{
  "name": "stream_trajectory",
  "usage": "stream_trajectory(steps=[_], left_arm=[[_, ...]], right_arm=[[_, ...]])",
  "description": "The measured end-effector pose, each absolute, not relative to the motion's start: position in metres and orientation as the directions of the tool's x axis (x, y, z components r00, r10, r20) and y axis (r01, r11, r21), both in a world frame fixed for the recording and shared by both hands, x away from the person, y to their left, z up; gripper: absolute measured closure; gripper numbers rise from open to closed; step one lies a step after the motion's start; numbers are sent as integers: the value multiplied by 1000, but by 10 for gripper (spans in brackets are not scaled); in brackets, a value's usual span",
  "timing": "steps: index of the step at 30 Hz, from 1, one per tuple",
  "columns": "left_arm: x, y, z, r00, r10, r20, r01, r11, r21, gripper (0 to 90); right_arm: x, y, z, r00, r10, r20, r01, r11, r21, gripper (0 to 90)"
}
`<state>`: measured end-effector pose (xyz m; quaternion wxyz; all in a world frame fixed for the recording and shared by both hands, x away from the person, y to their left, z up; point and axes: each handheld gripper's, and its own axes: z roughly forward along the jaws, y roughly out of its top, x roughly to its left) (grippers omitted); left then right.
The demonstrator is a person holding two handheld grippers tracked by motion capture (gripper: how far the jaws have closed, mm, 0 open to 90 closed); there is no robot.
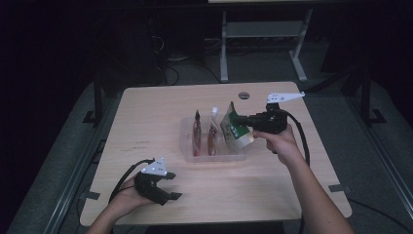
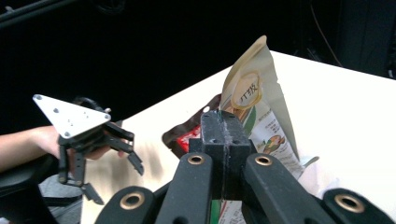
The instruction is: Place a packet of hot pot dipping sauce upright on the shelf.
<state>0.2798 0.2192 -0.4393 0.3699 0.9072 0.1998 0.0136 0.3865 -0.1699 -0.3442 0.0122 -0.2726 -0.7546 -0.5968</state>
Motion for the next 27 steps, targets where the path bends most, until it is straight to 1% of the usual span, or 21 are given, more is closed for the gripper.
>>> stream_trajectory(steps=[11, 14, 17, 20, 22, 24, 27], left_arm=[[281, 220, -440, 919, 372, -127, 356, -649, 673, 249], [281, 220, -440, 922, 368, -121, 349, -653, 672, 249], [282, 221, -440, 921, 371, -122, 352, -653, 671, 249], [283, 222, -440, 919, 374, -122, 354, -651, 672, 249], [284, 223, -439, 919, 376, -122, 355, -649, 673, 248], [284, 224, -439, 915, 383, -125, 361, -640, 678, 248], [285, 224, -438, 913, 388, -125, 364, -638, 679, 247]], right_arm=[[399, -164, -354, -829, 456, 324, 436, 162, 885, 900], [402, -163, -356, -822, 461, 335, 445, 153, 882, 899], [404, -163, -357, -816, 476, 328, 448, 160, 880, 884], [404, -163, -357, -811, 499, 305, 443, 183, 878, 833], [404, -164, -358, -811, 499, 306, 446, 189, 875, 776], [403, -164, -357, -809, 500, 309, 448, 186, 874, 743], [401, -166, -354, -812, 500, 300, 441, 191, 877, 640]])
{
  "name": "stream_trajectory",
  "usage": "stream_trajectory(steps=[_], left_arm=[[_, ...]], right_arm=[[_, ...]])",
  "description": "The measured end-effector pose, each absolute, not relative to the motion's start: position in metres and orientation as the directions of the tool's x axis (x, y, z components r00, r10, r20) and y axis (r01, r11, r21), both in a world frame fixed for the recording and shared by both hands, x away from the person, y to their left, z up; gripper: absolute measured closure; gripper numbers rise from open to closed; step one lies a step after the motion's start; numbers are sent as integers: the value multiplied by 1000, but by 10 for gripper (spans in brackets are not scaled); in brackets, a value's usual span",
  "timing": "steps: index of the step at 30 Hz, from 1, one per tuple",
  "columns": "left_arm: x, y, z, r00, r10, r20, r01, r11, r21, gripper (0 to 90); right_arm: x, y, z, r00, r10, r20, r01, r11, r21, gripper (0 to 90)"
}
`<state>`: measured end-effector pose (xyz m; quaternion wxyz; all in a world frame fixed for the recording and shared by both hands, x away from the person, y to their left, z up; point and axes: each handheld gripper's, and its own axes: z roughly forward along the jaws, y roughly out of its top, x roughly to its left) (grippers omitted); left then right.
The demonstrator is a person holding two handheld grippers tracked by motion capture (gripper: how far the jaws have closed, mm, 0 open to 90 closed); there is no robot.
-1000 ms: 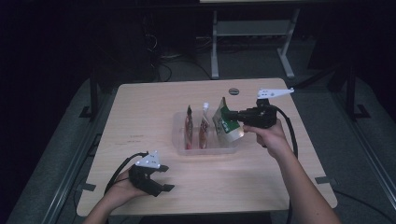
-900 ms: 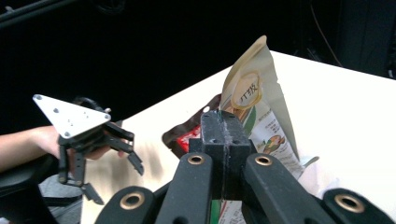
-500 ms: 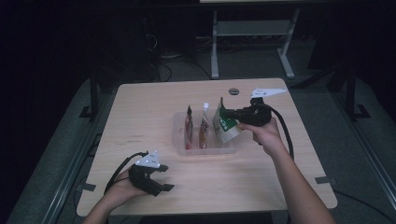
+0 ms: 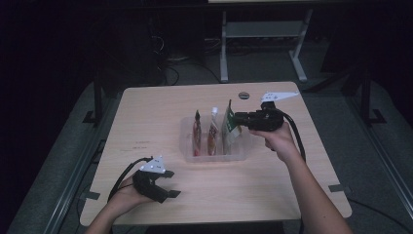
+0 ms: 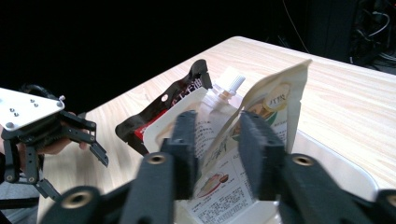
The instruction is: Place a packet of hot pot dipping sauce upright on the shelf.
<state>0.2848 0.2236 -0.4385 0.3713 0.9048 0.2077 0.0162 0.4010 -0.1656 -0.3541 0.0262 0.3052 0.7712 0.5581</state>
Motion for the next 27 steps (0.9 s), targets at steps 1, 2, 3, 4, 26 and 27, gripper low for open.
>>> stream_trajectory(steps=[1, 2, 3, 4, 26, 27], left_arm=[[286, 224, -438, 915, 385, -118, 358, -646, 674, 246], [286, 224, -438, 914, 388, -119, 361, -642, 677, 245], [286, 224, -437, 914, 389, -117, 360, -642, 676, 244], [286, 224, -437, 913, 391, -117, 361, -640, 678, 243], [281, 245, -433, 902, 420, -102, 370, -628, 684, 197], [281, 246, -432, 901, 422, -99, 370, -631, 682, 195]], right_arm=[[400, -166, -353, -812, 507, 290, 438, 199, 877, 595], [398, -167, -352, -809, 517, 278, 435, 209, 876, 544], [397, -167, -352, -808, 525, 266, 430, 218, 876, 502], [395, -168, -351, -807, 532, 255, 425, 225, 876, 455], [338, -188, -358, -812, 567, 142, 370, 311, 875, 213], [335, -189, -360, -809, 572, 138, 371, 314, 874, 208]])
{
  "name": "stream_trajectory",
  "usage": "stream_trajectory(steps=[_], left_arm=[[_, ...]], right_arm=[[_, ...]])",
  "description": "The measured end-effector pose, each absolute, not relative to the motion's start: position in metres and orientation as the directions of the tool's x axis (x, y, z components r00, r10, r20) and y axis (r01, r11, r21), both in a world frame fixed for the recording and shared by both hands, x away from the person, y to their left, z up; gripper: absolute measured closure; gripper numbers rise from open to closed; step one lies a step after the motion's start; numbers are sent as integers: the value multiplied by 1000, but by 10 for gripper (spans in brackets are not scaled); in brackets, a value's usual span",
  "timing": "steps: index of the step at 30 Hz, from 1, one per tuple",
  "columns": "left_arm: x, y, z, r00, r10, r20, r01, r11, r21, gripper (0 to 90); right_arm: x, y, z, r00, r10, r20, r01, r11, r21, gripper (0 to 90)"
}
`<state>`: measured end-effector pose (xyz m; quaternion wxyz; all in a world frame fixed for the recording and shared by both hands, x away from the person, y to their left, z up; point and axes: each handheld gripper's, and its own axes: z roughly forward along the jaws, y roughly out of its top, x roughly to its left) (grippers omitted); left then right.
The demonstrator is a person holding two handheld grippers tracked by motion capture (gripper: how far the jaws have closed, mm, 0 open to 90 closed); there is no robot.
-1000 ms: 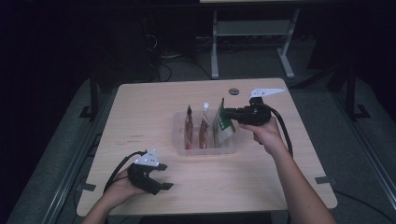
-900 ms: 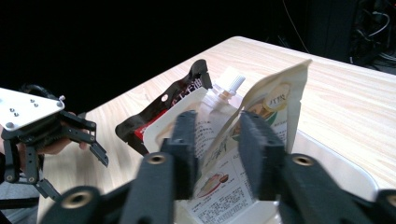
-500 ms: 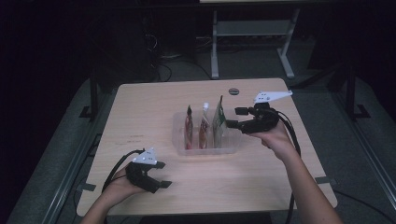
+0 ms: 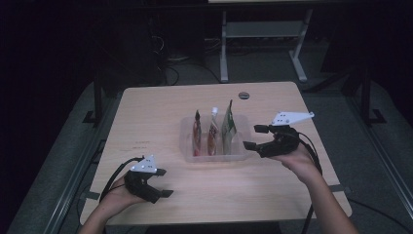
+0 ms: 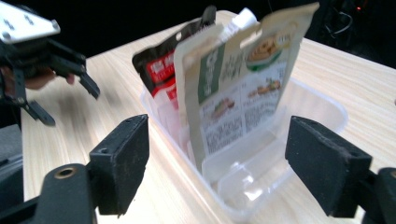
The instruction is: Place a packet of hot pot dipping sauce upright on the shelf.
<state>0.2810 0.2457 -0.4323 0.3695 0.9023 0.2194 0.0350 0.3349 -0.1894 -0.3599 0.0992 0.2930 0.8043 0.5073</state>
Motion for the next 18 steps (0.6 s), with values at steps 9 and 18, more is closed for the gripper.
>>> stream_trajectory(steps=[9, 18], left_arm=[[273, 261, -432, 882, 458, -110, 396, -594, 700, 192], [264, 279, -434, 859, 499, -115, 425, -568, 705, 192]], right_arm=[[308, -211, -380, -783, 612, 113, 386, 335, 860, 196], [285, -230, -401, -744, 661, 97, 420, 351, 837, 170]])
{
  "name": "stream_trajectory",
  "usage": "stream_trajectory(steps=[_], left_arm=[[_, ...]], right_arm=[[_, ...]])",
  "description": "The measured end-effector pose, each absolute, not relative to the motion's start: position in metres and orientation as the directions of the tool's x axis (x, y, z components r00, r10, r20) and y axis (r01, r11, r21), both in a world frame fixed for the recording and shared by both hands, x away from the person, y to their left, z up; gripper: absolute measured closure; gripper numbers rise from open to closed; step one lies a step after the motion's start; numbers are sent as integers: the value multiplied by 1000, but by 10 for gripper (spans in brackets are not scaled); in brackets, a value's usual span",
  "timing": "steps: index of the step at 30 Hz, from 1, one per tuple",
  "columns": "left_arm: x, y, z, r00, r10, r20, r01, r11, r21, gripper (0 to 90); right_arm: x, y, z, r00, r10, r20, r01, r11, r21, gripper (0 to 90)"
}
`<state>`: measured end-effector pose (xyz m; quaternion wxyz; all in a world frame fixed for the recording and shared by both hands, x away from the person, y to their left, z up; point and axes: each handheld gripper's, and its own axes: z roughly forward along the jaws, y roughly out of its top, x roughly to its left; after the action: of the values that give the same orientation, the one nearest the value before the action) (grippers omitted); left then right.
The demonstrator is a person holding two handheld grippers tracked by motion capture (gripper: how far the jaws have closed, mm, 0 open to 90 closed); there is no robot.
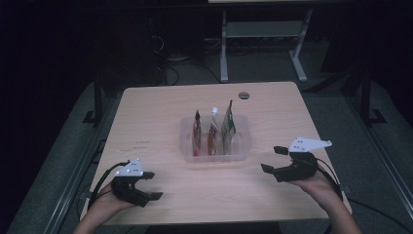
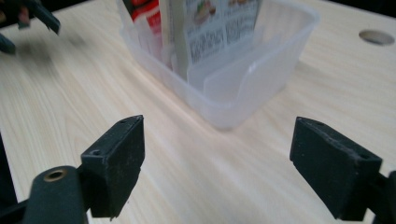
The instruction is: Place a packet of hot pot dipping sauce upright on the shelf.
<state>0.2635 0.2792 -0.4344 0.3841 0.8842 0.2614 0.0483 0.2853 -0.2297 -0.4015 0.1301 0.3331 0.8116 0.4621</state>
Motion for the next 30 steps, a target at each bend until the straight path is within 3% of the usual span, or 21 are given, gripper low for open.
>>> stream_trajectory(steps=[10, 21, 30], left_arm=[[252, 299, -442, 824, 551, -129, 470, -539, 699, 191], [257, 299, -448, 822, 564, -84, 461, -570, 680, 176], [260, 299, -450, 823, 564, -73, 458, -583, 671, 176]], right_arm=[[270, -252, -430, -692, 718, 70, 480, 386, 788, 157], [278, -263, -455, -674, 735, 72, 517, 401, 756, 136], [278, -261, -458, -671, 740, 44, 518, 424, 743, 135]])
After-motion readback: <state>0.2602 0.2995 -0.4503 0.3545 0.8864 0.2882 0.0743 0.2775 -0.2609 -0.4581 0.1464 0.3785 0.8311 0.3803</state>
